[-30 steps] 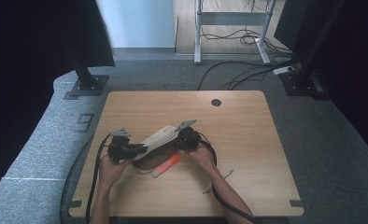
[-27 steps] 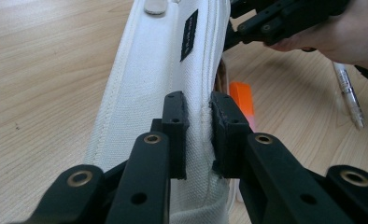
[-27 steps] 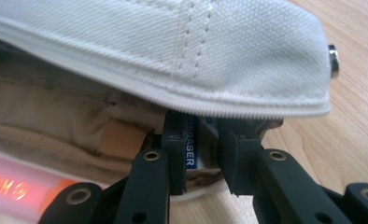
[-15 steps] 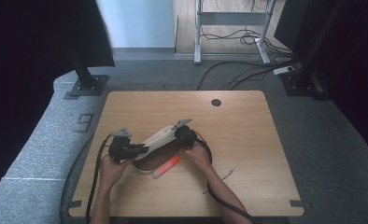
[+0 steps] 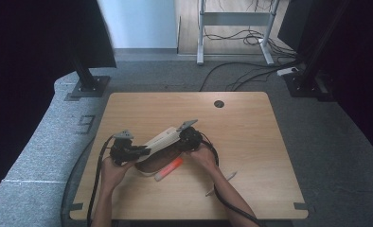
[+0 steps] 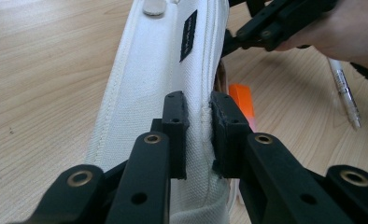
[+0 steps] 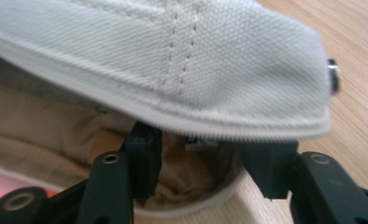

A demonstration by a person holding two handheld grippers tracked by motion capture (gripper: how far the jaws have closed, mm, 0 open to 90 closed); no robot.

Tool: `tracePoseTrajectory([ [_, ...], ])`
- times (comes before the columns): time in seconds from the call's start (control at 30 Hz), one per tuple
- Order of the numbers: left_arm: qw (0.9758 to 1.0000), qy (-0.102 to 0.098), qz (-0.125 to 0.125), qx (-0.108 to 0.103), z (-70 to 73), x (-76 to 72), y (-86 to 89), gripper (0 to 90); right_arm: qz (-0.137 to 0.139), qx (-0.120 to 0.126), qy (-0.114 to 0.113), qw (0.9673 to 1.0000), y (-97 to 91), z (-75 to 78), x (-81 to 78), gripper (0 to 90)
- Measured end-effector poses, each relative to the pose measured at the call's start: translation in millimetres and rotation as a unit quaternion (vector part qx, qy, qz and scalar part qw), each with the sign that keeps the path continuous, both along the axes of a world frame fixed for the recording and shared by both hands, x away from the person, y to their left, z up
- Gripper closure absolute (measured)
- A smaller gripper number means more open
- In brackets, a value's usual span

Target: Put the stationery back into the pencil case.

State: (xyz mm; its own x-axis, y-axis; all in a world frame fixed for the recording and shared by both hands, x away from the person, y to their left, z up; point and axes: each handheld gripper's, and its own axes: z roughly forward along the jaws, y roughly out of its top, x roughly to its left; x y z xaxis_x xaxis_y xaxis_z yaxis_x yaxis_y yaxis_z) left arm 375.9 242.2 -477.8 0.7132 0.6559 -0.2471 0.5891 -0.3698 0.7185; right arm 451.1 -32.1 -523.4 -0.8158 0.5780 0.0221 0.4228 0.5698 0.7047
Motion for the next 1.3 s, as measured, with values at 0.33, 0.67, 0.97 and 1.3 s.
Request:
tracePoseTrajectory([
  [0.33,1.0000,0.000,-0.001,0.000,-0.1,-0.2,0.6,77.1,0.031,0.003,-0.004,0.9995,-10.7,14.8,-15.6,36.2],
  [0.67,1.0000,0.002,-0.003,0.000,-0.2,-0.1,1.7,77.0,0.048,0.004,-0.002,0.9988,-30.6,22.0,-32.6,29.7],
  [0.97,1.0000,0.003,-0.004,0.001,-0.6,-0.1,1.5,76.9,0.053,0.000,-0.001,0.9986,-52.0,25.6,-47.8,29.6],
  [1.3,1.0000,0.005,-0.004,0.000,-0.9,0.1,1.4,76.8,0.053,0.005,0.005,0.9986,-78.0,27.5,-65.5,29.7],
])
